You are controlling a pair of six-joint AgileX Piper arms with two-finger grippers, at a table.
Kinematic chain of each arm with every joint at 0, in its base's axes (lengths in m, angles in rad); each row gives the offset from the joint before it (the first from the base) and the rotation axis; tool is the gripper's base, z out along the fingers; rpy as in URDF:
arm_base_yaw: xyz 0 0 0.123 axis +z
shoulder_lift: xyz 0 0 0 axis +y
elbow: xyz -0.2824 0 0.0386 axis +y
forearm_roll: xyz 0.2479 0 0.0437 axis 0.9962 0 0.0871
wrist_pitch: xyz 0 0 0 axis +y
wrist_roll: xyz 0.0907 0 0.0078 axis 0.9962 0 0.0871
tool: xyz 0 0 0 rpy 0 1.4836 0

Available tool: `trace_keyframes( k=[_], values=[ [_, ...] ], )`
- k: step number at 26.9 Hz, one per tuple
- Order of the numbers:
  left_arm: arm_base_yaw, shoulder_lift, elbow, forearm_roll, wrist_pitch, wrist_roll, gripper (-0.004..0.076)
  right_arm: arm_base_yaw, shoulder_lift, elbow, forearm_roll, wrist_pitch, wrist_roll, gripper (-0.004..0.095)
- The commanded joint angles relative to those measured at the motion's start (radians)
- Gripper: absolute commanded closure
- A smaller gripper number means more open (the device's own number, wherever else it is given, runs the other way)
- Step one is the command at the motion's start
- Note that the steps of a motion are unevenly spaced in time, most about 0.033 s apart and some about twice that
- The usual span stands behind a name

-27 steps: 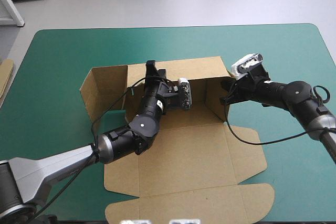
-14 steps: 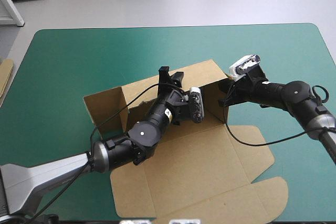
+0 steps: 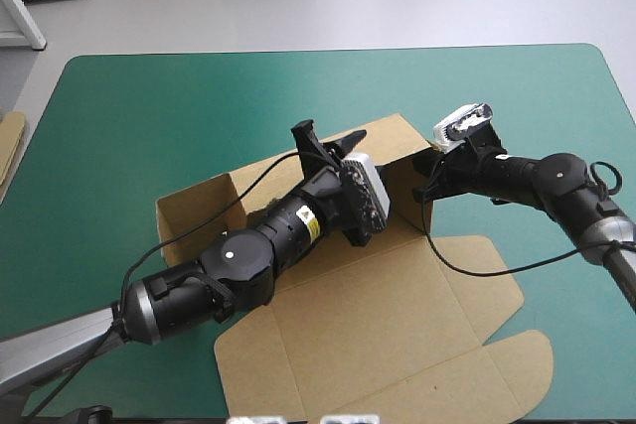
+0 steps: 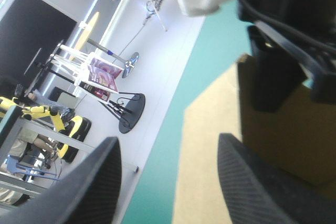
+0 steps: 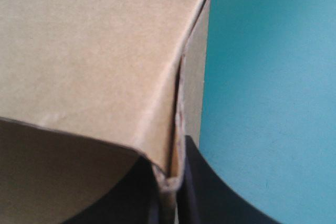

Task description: Fold the box

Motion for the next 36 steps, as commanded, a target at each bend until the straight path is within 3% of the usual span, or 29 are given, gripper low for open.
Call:
trace_keyframes(
  k=[1,8,14,19,24,29,30,31,32,36],
  values=[
    [0.079,-0.04,-0.089,0.034,0.003,-0.044,0.0321,0.001,-0.035,-0.026,0.042,0.001,0.016,0.0925],
    [0.406,-0.029,-0.145,0.016,-0.037,-0.167,0.0321,0.001,-0.035,-0.026,0.038,0.005,0.025,0.0925],
    [0.697,-0.029,-0.153,-0.016,-0.043,-0.377,0.0321,0.001,-0.035,-0.026,0.035,0.005,0.047,0.0925],
    [0.916,-0.029,-0.153,-0.268,-0.012,-0.34,0.0321,0.001,-0.039,-0.026,0.03,-0.015,0.055,0.0925],
    [1.078,-0.028,-0.153,-0.655,0.048,-0.057,0.0321,0.001,-0.039,-0.04,0.006,-0.051,0.112,0.0925],
    [1.18,-0.028,-0.153,-0.951,0.086,0.194,0.0321,0.001,-0.039,-0.128,-0.229,-0.07,0.337,0.0925],
    [1.204,-0.027,-0.153,-1.061,0.116,0.285,0.0322,0.001,-0.038,-0.188,-0.373,-0.058,0.52,0.0925],
    [1.213,-0.025,-0.153,-1.123,0.135,0.341,0.0322,0.001,-0.038,-0.213,-0.433,-0.049,0.587,0.0925],
    [1.224,-0.014,-0.153,-1.241,0.179,0.44,0.0322,0.001,-0.027,-0.285,-0.563,-0.002,0.717,0.0925],
    [1.232,0.02,-0.153,-1.421,0.328,0.656,0.0322,0.001,0.06,-0.508,-0.789,0.224,0.898,0.0925]
  ],
)
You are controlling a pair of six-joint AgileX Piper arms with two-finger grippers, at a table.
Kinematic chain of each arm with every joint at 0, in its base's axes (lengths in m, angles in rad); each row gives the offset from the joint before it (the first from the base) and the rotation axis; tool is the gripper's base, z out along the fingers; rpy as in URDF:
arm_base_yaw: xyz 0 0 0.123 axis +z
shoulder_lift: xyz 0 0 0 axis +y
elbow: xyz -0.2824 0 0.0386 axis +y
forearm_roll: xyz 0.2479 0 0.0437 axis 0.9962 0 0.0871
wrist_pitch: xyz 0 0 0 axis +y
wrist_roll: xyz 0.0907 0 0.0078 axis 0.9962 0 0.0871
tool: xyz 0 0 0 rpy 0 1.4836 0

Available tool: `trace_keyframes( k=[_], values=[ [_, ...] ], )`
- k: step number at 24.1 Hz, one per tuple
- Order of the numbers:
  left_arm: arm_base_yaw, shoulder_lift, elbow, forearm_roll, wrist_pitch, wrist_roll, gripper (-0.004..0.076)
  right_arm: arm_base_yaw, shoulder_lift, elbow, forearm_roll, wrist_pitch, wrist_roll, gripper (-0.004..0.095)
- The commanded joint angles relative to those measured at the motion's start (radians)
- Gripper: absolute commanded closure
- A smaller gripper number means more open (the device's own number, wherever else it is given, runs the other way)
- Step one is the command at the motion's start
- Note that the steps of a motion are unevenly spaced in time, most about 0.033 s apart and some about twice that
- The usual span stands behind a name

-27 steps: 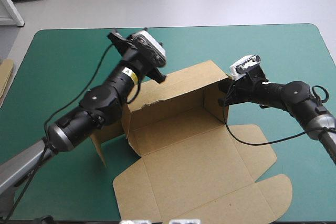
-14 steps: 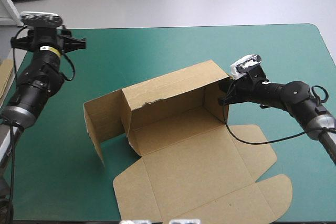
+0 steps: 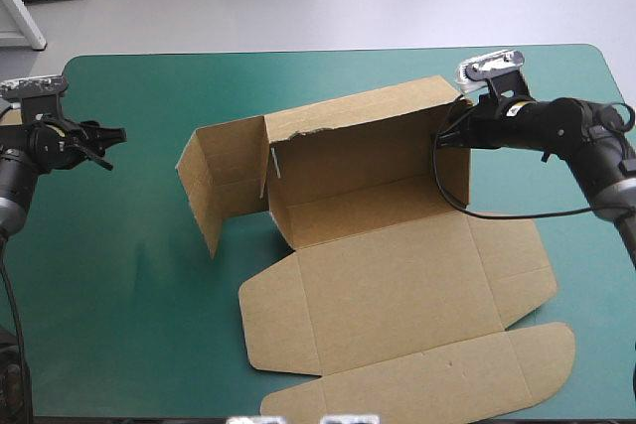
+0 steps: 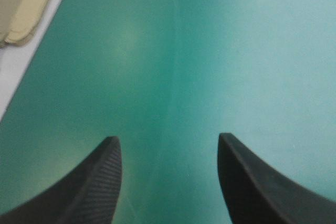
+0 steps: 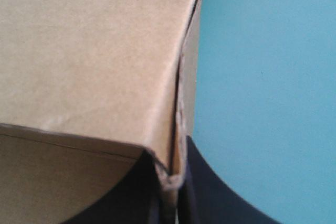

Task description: Fold the box

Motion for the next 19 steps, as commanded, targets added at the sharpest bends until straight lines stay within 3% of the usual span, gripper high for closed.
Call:
trace_keyframes(
  k=[1,4,7,13,16,19],
  values=[
    [0.004,-0.015,-0.035,-0.095,0.03,0.096,0.0322,0.001,0.035,-0.142,-0.111,0.086,0.111,0.0925],
    [0.004,-0.004,-0.035,-0.129,0.069,0.119,0.0322,0.001,0.144,-0.239,-0.196,0.212,0.167,0.0925],
    [0.004,-0.002,-0.035,-0.127,0.098,0.14,0.0322,-0.001,0.269,-0.351,-0.199,0.323,0.186,0.0926],
    [0.004,-0.002,-0.035,-0.133,0.149,0.144,0.0322,-0.001,0.457,-0.574,-0.197,0.394,0.229,0.0908],
    [0.004,-0.002,-0.035,-0.137,0.156,0.144,0.0322,-0.001,0.497,-0.633,-0.197,0.396,0.211,0.0772],
    [0.004,-0.002,-0.035,-0.152,0.176,0.148,0.0322,-0.001,0.519,-0.661,-0.197,0.376,0.211,0.0506]
  ],
)
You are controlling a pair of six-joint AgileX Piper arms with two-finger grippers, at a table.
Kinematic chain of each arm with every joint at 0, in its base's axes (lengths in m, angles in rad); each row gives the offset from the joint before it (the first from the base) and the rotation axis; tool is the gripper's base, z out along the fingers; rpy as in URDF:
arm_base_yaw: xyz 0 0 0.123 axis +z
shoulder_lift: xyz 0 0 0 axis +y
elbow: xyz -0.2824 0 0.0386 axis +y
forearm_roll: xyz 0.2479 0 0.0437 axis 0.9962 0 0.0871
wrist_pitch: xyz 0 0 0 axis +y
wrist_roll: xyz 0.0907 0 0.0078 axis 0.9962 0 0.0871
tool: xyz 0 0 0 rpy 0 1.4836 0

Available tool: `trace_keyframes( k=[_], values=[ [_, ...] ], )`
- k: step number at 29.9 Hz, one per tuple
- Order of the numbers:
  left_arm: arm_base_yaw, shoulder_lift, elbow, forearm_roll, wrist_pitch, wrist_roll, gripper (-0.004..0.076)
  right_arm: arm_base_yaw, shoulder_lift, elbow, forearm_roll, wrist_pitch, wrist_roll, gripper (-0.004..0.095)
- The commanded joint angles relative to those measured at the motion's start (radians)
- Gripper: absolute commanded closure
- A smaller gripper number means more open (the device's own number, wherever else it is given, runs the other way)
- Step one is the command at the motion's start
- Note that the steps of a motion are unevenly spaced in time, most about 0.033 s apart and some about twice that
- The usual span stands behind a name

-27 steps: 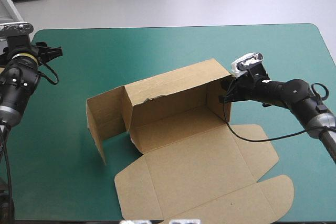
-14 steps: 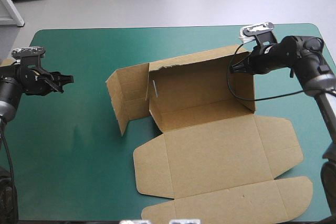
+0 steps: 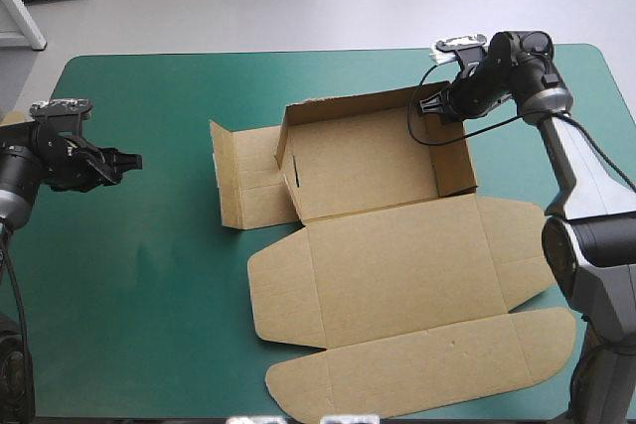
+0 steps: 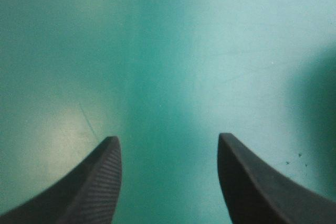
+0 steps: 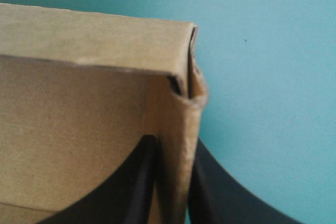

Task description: Fold the box

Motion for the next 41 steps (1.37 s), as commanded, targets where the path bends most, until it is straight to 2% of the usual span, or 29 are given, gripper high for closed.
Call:
trace_keyframes(
  k=[1,3,5,12,22,31,37,39,41],
  values=[
    [0.002,-0.036,-0.035,-0.041,-0.009,0.024,0.0322,-0.001,-0.033,-0.056,-0.001,-0.04,-0.015,0.0414],
    [0.002,-0.036,-0.035,-0.052,-0.004,0.041,0.0323,-0.001,-0.032,-0.058,-0.005,-0.06,-0.015,0.0288],
    [0.002,-0.036,-0.035,-0.061,-0.004,0.041,0.0336,-0.001,-0.032,-0.083,-0.005,-0.053,-0.015,0.0234],
    [0.002,-0.036,-0.035,-0.062,-0.003,0.041,0.0359,-0.001,-0.085,-0.198,-0.015,0.095,-0.015,0.0237],
    [0.002,-0.036,-0.035,-0.078,0.009,0.051,0.0359,0.051,-0.208,-0.048,-0.144,0.097,0.018,0.0237],
    [0.002,-0.036,-0.035,-0.093,0.005,0.071,0.036,0.053,-0.11,0.055,-0.135,-0.049,0.047,0.0237],
    [0.002,-0.036,-0.035,-0.093,0.003,0.071,0.0359,0.053,-0.018,0.053,-0.131,-0.072,0.053,0.0238],
    [0.002,-0.036,-0.035,-0.088,0.003,0.071,0.036,0.053,0.005,0.053,-0.144,-0.07,0.068,0.0276],
    [0.002,-0.036,-0.035,-0.088,0.003,0.071,0.036,0.053,0.015,0.053,-0.138,-0.073,0.073,0.039]
  ],
)
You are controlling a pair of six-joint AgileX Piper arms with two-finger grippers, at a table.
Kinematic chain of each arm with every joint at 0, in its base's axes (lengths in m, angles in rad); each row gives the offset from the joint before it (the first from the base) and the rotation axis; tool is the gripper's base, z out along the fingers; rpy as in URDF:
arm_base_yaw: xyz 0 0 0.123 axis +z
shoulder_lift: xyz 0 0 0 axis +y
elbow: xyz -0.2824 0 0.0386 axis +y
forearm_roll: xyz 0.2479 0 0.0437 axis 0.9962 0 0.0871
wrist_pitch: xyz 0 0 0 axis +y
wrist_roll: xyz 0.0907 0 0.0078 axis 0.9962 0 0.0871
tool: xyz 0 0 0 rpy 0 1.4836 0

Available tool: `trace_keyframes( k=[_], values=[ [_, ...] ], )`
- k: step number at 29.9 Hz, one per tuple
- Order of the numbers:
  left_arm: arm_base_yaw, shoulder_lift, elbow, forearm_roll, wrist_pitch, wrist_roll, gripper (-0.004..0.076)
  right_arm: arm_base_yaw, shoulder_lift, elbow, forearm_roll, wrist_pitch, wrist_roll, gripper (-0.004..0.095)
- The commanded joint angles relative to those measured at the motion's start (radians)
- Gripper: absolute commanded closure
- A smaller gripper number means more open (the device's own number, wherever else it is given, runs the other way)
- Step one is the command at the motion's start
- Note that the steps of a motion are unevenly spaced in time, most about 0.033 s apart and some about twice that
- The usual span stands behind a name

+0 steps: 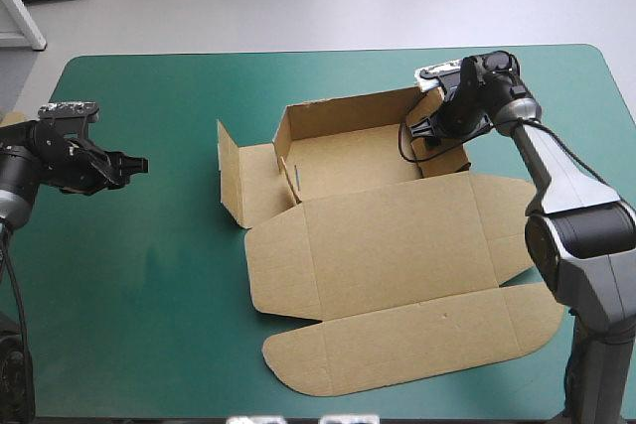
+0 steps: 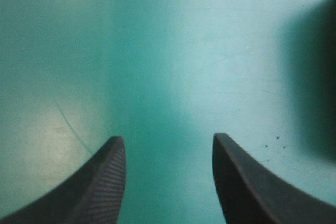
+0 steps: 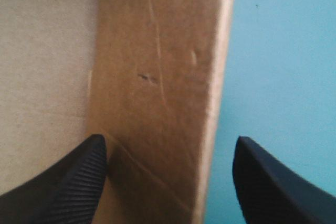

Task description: Fold the box

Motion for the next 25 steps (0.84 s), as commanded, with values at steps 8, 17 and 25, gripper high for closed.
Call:
trace_keyframes(
  k=[8,17,25],
  values=[
    [0.0,-0.036,-0.035,-0.013,-0.034,0.002,0.036,-0.004,-0.044,-0.03,-0.049,-0.028,-0.024,0.0917],
    [0.0,-0.035,-0.035,-0.013,-0.088,0.031,0.036,-0.034,-0.13,-0.03,-0.022,-0.03,-0.025,0.0927],
    [0.0,-0.027,-0.035,-0.071,-0.092,0.031,0.0359,-0.171,-0.269,-0.03,0.299,-0.033,-0.166,0.0927]
  ],
)
